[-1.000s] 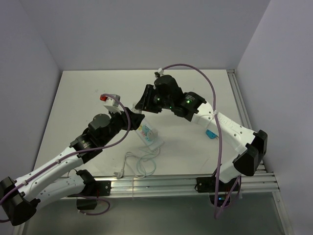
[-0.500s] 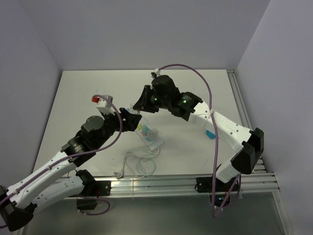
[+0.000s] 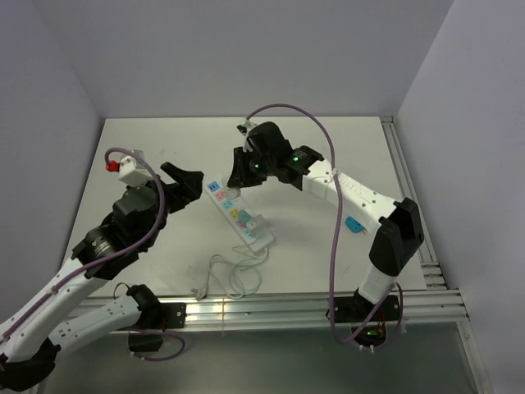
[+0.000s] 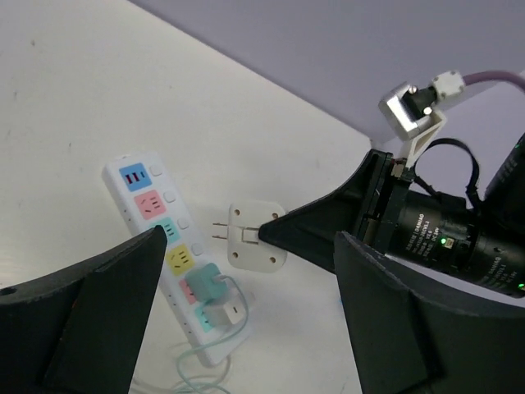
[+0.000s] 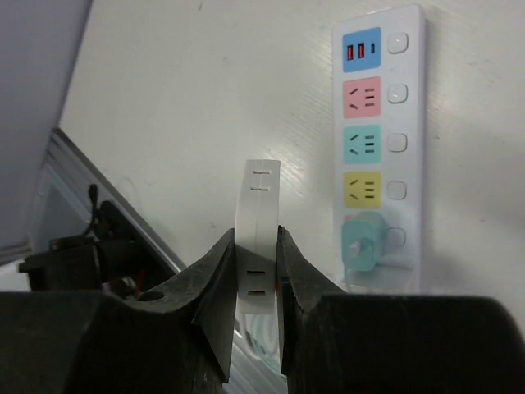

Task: Insert the plug

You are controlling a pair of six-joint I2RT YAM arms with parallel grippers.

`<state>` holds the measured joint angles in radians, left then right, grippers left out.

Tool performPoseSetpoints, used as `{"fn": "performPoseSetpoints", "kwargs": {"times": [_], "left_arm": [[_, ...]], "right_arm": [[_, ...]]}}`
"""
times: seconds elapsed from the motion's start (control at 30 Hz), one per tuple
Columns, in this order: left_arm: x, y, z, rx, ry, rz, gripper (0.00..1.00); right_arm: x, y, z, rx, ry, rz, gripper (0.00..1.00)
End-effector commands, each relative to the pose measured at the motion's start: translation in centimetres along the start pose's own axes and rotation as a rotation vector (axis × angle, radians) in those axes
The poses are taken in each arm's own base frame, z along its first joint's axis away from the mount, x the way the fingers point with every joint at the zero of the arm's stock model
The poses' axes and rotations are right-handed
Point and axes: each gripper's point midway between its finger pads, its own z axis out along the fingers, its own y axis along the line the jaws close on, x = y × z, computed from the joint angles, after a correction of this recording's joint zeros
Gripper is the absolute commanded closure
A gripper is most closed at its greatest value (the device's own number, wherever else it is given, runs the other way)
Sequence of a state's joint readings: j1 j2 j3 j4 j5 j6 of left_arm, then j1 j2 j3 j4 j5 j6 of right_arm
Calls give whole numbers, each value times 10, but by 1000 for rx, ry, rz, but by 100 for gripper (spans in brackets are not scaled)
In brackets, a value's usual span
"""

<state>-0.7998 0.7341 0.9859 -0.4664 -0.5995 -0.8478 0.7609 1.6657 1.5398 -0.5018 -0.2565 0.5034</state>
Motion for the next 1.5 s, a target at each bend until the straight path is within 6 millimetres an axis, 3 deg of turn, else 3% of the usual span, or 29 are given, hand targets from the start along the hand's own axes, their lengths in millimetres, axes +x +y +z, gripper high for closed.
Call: {"fn": "performPoseSetpoints", "kwargs": {"times": [0.0,0.13,0.27,0.3,0.4,0.43,0.5,0.77,1.0,1.27,1.47], "left_arm": [[14,13,11,-92,39,5,9],[17,25,14,-109,25,-44,6],[8,56,13,-234,-59,-74,6],[11,63,13,-255,-62,-83,5],[11,74,10,-286,-84,-103,5],[12,76,9,-291,-87,-105,5],[12,79,9,-294,-93,-100,5],[25,91,11,-308,-89,-104,6],[28,83,12,-262,-72,-116,7],[30,82,11,-232,-78,-141,7],[28,84,7,-226,-86,-146,7]], "right_arm": [[-16,3,-8,-13,0,-188,100],[-8,-18,16,80,128,-243,100],[-6,-34,39,136,187,-278,100],[3,-42,52,147,232,-285,100],[4,-49,65,204,276,-311,100],[-5,-49,65,233,255,-328,100],[1,-47,73,240,284,-339,100],[15,-56,77,309,355,-332,100],[32,-64,83,321,428,-366,100],[21,-62,93,342,366,-380,100],[27,-65,104,353,368,-368,100]]}}
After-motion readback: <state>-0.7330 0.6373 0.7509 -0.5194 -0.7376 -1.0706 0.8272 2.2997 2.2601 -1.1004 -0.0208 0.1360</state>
